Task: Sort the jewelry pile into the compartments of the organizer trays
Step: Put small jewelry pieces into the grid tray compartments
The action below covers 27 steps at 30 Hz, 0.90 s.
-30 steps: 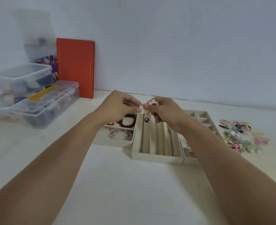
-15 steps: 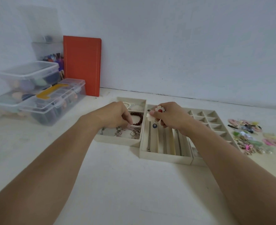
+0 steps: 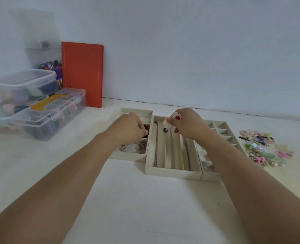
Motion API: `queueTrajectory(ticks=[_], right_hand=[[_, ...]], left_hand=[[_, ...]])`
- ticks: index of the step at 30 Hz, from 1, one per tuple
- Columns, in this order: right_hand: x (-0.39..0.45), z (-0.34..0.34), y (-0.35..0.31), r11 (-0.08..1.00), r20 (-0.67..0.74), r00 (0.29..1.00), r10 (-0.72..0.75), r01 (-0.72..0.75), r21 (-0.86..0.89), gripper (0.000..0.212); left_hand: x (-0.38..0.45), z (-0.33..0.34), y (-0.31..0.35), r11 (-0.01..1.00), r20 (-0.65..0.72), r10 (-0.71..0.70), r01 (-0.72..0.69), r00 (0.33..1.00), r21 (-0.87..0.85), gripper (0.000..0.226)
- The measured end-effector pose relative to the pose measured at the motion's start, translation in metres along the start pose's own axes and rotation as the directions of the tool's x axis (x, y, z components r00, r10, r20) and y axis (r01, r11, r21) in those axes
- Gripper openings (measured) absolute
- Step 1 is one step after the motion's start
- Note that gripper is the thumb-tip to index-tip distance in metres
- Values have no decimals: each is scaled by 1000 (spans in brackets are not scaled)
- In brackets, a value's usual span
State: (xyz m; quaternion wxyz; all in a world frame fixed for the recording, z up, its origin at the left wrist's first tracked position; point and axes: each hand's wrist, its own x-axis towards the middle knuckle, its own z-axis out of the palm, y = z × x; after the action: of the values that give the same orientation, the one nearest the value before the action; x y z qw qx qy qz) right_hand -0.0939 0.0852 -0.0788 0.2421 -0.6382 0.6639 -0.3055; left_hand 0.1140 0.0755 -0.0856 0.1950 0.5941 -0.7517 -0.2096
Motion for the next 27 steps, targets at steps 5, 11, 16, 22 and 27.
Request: queueTrajectory(ticks=[5, 11, 16, 22, 27], right_hand=[[2, -32, 16, 997, -63, 995, 82, -82, -4, 30], [-1, -42, 32, 981, -51, 982, 183, -186, -57, 30], [-5, -44, 35, 976, -11, 983, 184, -184, -119, 38], [-5, -43, 38, 977, 12, 981, 195, -194, -87, 40], [-6, -44, 39, 979, 8, 980, 200, -199, -41, 38]], left_hand=[[-2, 13, 8, 997, -31, -78, 79, 996, 17, 19], [-7, 16, 17, 988, -86, -132, 138, 987, 67, 18], [-6, 13, 16, 988, -48, -146, 148, 988, 43, 20], [-11, 6, 21, 981, -19, -192, 193, 981, 22, 19], [-17, 3, 29, 979, 38, -201, 200, 979, 29, 20]])
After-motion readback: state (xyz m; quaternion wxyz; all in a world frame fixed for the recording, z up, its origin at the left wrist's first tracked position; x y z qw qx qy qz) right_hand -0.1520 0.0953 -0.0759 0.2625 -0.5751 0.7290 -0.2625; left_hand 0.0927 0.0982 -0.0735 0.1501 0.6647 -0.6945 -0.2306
